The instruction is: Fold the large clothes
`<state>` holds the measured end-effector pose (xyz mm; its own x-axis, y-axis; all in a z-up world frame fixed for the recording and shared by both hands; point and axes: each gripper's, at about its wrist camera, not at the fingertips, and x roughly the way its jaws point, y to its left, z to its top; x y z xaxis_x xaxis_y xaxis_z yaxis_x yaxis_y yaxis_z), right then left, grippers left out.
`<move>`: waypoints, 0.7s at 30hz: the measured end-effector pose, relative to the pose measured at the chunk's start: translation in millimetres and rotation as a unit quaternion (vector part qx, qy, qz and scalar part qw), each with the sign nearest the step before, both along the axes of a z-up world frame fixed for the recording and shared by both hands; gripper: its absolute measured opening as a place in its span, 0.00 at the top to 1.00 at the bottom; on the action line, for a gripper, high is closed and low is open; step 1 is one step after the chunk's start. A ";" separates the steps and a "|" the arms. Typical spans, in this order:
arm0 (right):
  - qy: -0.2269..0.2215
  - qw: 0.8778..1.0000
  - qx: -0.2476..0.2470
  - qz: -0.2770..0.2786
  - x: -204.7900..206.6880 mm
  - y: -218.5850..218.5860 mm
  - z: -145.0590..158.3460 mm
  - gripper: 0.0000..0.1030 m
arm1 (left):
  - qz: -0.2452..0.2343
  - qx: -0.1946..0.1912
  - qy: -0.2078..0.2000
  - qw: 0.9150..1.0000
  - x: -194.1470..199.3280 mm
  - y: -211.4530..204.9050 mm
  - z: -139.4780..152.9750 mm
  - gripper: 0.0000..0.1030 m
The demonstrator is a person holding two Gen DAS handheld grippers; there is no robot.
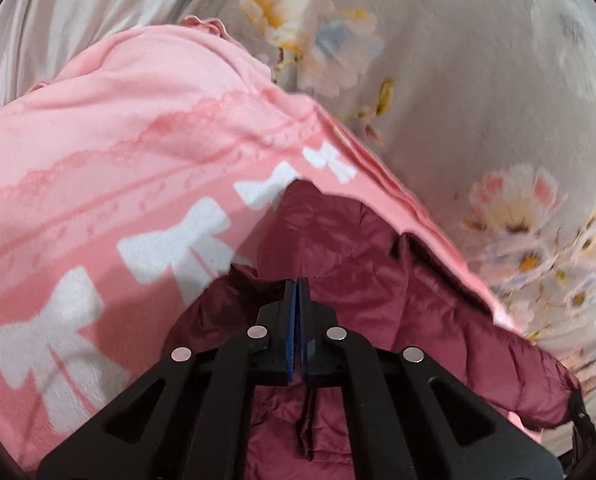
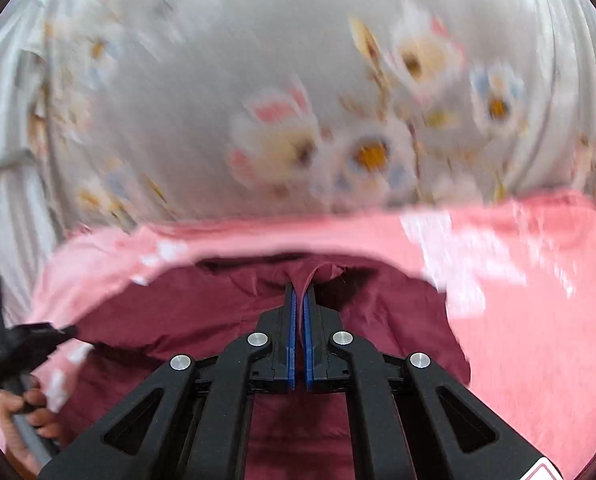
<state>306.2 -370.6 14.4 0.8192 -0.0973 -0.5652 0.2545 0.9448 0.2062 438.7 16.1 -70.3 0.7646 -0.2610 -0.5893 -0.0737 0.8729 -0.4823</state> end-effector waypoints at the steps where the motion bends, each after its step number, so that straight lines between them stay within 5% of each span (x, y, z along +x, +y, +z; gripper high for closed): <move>1: 0.021 1.000 0.014 -0.005 4.9 -6.2 -14.1 0.97 | -0.002 0.011 0.011 1.000 2.2 -4.5 -7.2 1.00; 5: 0.075 0.997 0.017 -0.013 13.0 -14.5 -57.3 0.97 | -0.013 0.035 0.058 0.998 7.5 -16.9 -43.7 1.00; 10: 0.111 0.993 0.041 -0.014 15.1 -16.4 -90.0 0.97 | -0.012 0.058 0.062 0.996 5.7 -23.4 -55.0 1.00; 21: 0.150 0.987 0.059 -0.025 14.9 -16.3 -96.2 0.95 | -0.006 0.116 0.067 0.991 5.9 -36.0 -55.4 0.98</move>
<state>321.2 -386.9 -81.8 0.6098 -0.0530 -0.7908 0.3663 0.9036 0.2220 444.6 -19.9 -125.7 0.6737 -0.1153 -0.7300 -0.1117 0.9605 -0.2549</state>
